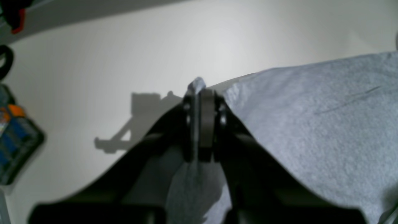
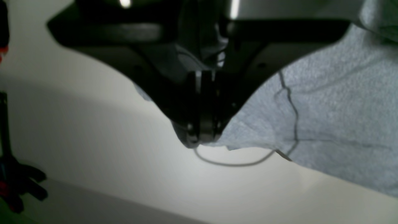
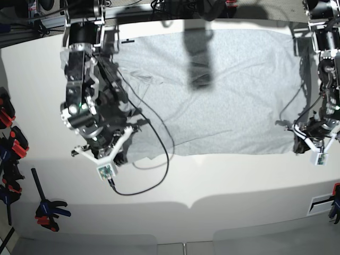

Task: Fold the T-shirt properly
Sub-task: 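Lift the shirt's side edges with both grippers and fold toward the collar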

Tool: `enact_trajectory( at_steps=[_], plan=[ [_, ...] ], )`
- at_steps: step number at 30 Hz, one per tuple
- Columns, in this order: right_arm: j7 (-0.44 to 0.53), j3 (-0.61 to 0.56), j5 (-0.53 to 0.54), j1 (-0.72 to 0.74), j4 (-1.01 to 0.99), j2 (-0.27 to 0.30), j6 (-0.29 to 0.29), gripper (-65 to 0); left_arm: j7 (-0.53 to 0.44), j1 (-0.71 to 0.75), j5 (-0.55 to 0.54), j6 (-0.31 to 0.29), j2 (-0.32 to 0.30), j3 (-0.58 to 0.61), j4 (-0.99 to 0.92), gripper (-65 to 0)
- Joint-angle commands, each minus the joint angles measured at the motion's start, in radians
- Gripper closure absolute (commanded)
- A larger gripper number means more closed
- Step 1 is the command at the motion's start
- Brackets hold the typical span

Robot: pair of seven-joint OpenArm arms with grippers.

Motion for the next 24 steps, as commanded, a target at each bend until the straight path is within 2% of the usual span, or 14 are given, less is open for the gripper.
enact_trajectory(
  at_steps=[1,9,13,24],
  plan=[
    [0.026,0.003,0.008,0.01,0.035,0.003,0.0,0.0,-0.008,-0.023,-0.007,0.001,-0.023,-0.026,0.027,0.0],
    [0.024,0.003,0.006,-0.084,0.134,0.003,0.0,0.0,0.111,-0.003,-0.067,0.0,-0.023,-0.138,0.075,0.0],
    [0.021,0.003,0.006,-0.127,0.188,0.003,0.0,0.0,0.113,0.074,-0.101,-0.004,-0.023,-0.175,0.153,0.0],
    [-0.011,0.014,0.003,-0.239,0.312,0.003,0.0,0.0,0.115,0.304,-0.084,0.005,-0.023,-0.29,0.444,0.0]
  ],
)
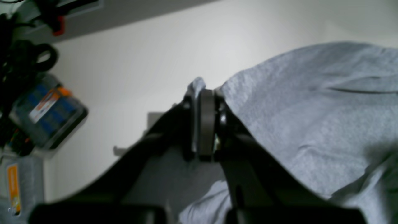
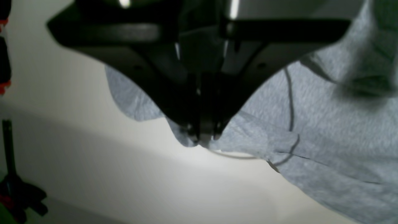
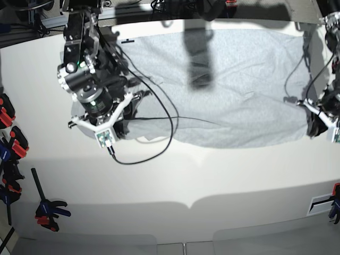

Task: Fold the T-shirt properly
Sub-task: 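Lift the shirt's side edges with both grippers and fold toward the collar, then pull the folded shirt edge toward the collar with both grippers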

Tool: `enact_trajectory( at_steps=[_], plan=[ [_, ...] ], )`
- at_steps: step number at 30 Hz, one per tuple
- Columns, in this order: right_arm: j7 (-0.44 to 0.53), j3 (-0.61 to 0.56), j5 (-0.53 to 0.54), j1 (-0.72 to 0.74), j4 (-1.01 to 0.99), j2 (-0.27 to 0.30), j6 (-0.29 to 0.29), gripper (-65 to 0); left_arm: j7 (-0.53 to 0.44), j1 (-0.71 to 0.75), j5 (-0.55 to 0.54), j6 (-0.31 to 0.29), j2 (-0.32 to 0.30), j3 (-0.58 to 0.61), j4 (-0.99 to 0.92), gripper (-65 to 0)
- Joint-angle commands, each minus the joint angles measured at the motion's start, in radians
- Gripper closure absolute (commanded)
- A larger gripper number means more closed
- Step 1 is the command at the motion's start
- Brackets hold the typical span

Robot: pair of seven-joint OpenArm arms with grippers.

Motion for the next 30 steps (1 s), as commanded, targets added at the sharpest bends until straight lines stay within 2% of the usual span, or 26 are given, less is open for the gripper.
enact_trajectory(
  at_steps=[1,6,9,23,28,30],
  plan=[
    [0.024,0.015,0.002,0.005,0.028,0.003,0.0,0.0,-0.026,0.008,-0.005,0.004,-0.022,-0.026,0.026,0.0],
    [0.037,0.095,0.018,-0.028,0.034,0.003,0.005,0.0,-0.032,0.06,-0.005,0.004,-0.02,-0.095,0.03,0.0],
    [0.033,0.141,0.079,-0.033,0.034,0.003,0.04,0.0,-0.032,0.059,-0.005,0.004,-0.013,-0.118,0.03,0.0],
    [0.024,0.303,0.167,-0.072,0.034,0.003,0.111,0.0,0.037,0.065,-0.005,0.003,-0.011,-0.118,0.029,0.0],
    [0.008,0.351,0.219,-0.072,0.034,0.003,0.116,0.0,0.034,0.138,-0.018,0.004,-0.011,-0.118,0.029,0.0],
    [-0.013,0.367,0.25,-0.072,0.034,0.003,0.151,0.0,0.023,0.187,-0.034,0.004,-0.009,-0.118,0.029,0.0]
  ],
)
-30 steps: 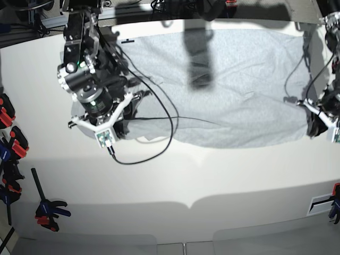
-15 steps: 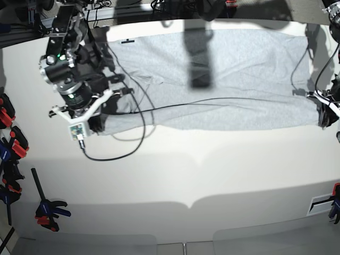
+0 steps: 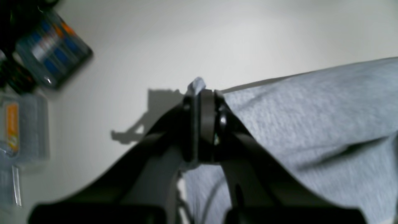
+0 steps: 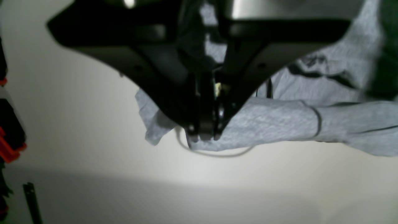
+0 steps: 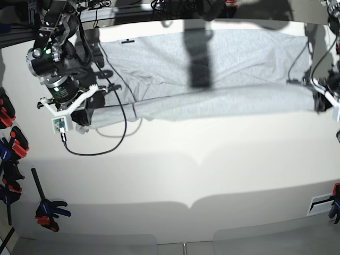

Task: Fold the T-shirt properly
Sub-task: 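Pull the folded shirt edge toward the collar with both grippers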

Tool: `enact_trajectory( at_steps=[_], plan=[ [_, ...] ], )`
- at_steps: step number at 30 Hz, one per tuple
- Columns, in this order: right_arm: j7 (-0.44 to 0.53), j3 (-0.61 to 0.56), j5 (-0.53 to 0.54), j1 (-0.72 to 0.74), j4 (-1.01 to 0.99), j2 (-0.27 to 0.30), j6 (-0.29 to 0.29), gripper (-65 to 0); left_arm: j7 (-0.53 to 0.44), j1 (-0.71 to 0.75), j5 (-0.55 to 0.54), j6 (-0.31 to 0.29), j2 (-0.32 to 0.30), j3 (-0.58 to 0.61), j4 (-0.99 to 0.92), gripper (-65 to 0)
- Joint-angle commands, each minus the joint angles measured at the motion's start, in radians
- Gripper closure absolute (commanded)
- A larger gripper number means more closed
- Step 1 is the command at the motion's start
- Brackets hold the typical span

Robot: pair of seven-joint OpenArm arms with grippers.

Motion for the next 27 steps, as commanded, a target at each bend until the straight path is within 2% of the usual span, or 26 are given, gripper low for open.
enact_trajectory(
  at_steps=[1,4,11,22,27],
  plan=[
    [0.018,0.011,0.029,0.011,0.022,0.005,0.023,0.0,-0.029,0.016,-0.007,0.002,-0.013,-0.011,0.013,0.0],
    [-0.01,0.024,0.062,0.009,0.022,0.005,0.03,0.0,-0.053,0.063,-0.012,0.005,0.01,-0.011,0.013,0.0],
    [-0.017,0.036,0.054,-0.081,0.022,0.005,0.03,0.0,-0.053,0.122,-0.012,0.004,0.078,-0.011,0.013,0.0],
    [-0.04,0.036,0.048,-0.213,0.022,0.005,0.031,0.0,-0.053,0.216,-0.001,0.004,0.083,-0.011,0.013,0.0],
    [-0.039,0.036,-0.018,-0.233,0.022,0.006,0.031,0.0,-0.093,0.219,0.062,0.002,0.117,-0.011,0.013,0.0]
  ],
)
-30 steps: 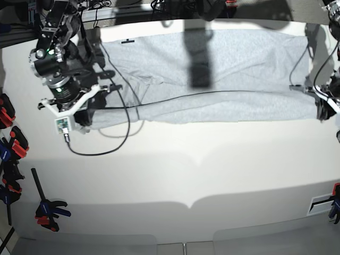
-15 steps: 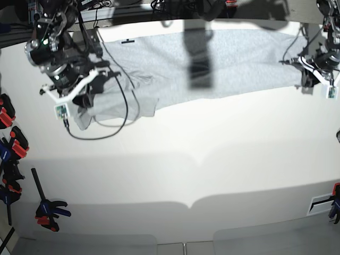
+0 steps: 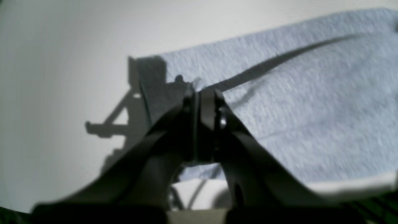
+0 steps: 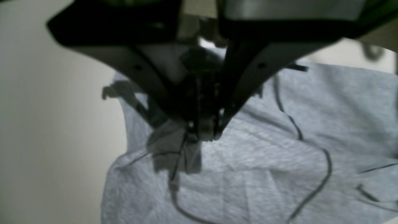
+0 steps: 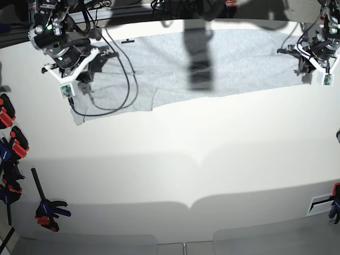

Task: Fold the T-shirt properly
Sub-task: 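Pull the folded shirt edge toward the collar with both grippers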

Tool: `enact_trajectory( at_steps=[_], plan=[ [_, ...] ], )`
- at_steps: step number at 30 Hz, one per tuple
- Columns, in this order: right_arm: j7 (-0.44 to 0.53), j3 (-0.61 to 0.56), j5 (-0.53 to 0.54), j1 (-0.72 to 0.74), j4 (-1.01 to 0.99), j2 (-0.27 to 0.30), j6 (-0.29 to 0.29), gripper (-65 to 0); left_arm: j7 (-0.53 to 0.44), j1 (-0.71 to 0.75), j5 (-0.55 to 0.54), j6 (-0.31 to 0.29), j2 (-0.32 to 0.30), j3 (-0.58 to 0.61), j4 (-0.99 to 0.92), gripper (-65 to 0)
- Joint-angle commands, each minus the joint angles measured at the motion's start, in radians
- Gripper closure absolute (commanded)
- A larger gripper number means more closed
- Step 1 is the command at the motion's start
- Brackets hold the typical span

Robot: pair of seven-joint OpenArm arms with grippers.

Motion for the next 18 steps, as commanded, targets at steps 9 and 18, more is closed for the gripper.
enact_trajectory(
  at_steps=[9,18],
  plan=[
    [0.039,0.005,-0.004,0.005,0.019,0.009,0.009,0.0,-0.026,-0.003,0.166,0.001,0.012,-0.011,0.013,0.0],
    [0.023,0.005,-0.004,0.005,0.019,0.008,0.009,0.0,0.018,-0.002,0.177,0.003,0.012,-0.011,0.013,0.0]
  ],
)
